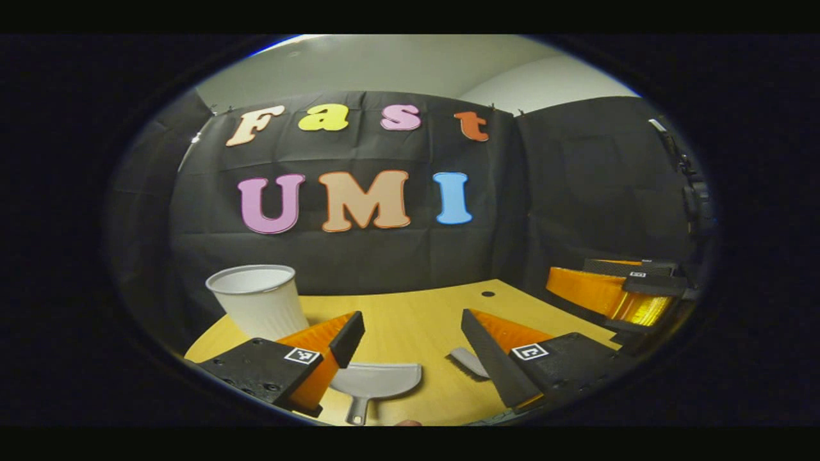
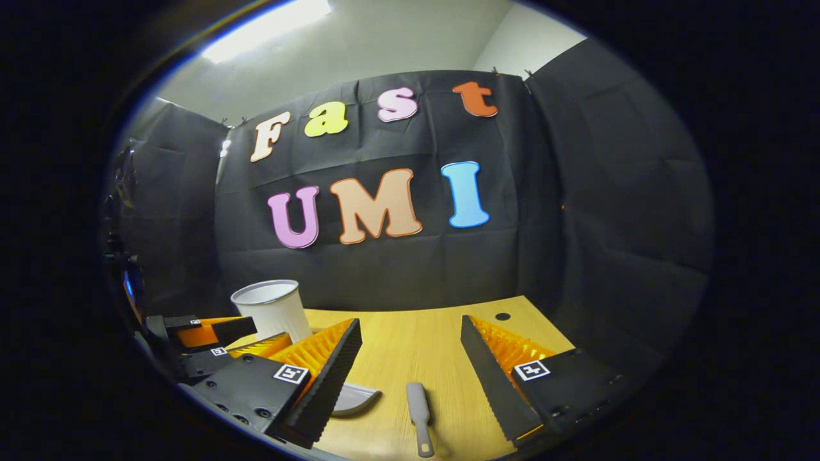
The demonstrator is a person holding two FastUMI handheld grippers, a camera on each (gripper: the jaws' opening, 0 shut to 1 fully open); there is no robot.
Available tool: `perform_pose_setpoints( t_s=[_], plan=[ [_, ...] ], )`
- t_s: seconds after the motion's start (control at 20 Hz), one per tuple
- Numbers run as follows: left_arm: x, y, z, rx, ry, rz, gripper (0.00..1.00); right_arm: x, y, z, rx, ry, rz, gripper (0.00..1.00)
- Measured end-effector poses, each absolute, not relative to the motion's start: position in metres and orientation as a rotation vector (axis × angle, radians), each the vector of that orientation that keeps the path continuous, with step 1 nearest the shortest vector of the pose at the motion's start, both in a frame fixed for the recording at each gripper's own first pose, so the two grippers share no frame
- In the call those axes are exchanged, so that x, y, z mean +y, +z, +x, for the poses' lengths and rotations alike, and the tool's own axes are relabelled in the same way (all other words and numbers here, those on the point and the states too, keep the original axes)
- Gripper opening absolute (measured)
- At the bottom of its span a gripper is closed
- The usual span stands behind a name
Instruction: Pick up the small broom and dustpan from the desktop, sweep the trash into the dustpan with the broom, and then empty the trash into the garbage bin.
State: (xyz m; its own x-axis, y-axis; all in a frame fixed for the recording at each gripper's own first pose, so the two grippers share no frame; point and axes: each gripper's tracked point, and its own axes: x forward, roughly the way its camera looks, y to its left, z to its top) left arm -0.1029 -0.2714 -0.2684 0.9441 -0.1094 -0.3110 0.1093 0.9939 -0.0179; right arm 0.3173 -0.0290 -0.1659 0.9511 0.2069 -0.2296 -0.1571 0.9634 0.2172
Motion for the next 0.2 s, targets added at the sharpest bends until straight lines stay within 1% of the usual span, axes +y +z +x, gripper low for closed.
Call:
perform_pose_setpoints(
  t_s=[0.2],
  plan=[
    [-0.265, -0.25, -0.095, 0.277, -0.134, 0.0, 0.93, -0.035, -0.159, 0.317, 0.219, 0.16, 0.202, 0.99]
  ],
)
